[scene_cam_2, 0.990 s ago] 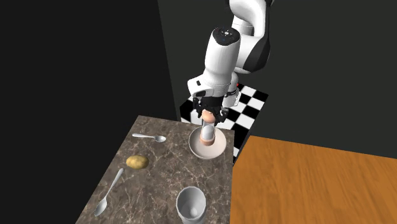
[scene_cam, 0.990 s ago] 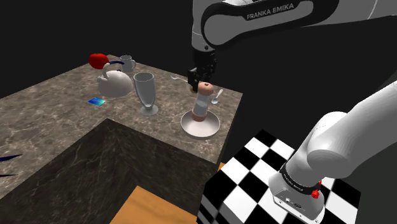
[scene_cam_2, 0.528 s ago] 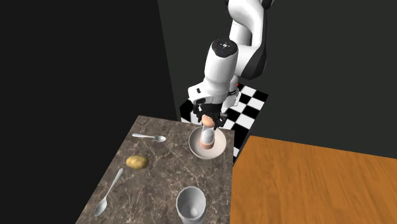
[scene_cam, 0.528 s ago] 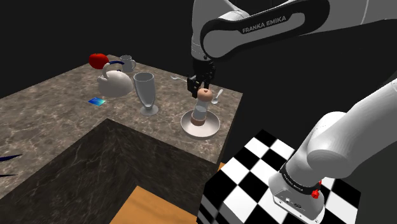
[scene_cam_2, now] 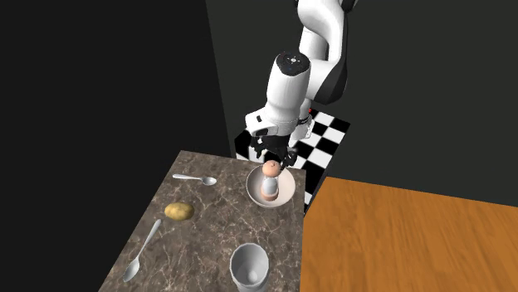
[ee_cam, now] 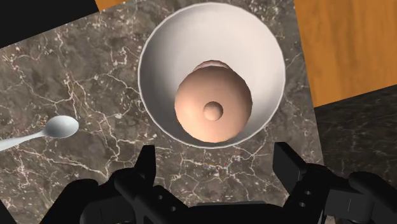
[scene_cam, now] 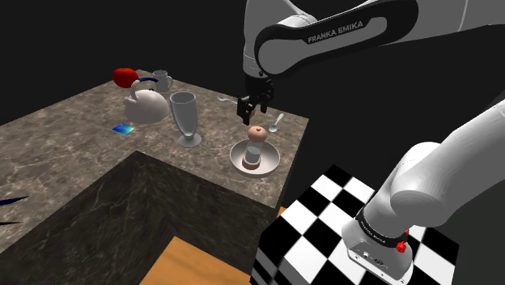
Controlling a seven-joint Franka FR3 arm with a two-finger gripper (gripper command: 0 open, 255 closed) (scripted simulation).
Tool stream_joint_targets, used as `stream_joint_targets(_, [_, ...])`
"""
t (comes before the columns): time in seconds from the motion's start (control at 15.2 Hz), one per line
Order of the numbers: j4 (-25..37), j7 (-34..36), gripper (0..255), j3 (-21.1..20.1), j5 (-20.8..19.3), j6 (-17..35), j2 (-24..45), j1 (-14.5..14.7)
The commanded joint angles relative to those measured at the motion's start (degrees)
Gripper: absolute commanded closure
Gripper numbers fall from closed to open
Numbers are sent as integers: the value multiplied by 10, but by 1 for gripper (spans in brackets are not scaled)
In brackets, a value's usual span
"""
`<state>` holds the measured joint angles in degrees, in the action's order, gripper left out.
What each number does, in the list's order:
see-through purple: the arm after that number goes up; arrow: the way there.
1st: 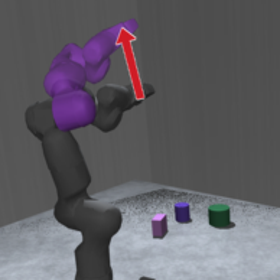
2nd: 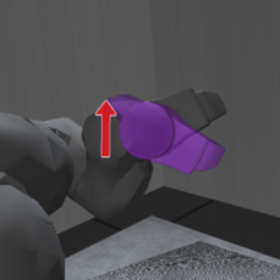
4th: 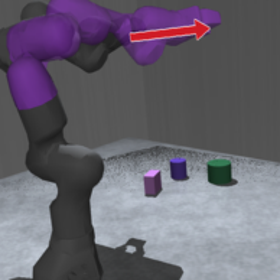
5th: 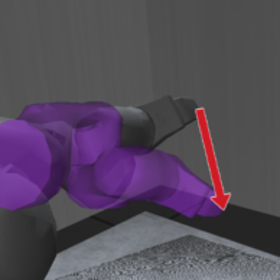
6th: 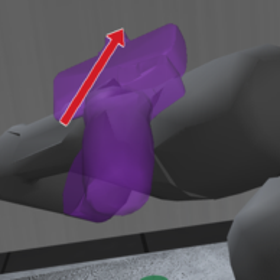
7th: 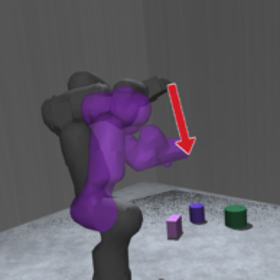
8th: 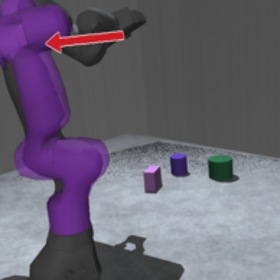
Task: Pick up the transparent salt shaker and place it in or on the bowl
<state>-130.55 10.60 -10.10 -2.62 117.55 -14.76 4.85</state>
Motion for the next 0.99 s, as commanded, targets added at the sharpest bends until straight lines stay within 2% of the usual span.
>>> stream_joint_targets(0.0, [0, 0, 0, 0, 0, 0, 0, 0])
stream_joint_targets(0.2, [0, 0, 0, 0, 0, 0, 0, 0])
stream_joint_targets(0.46, [56, -3, 0, 0, 5, -74, -18, 2])
stream_joint_targets(0.92, [56, -3, 0, 0, 5, -74, -18, 2])
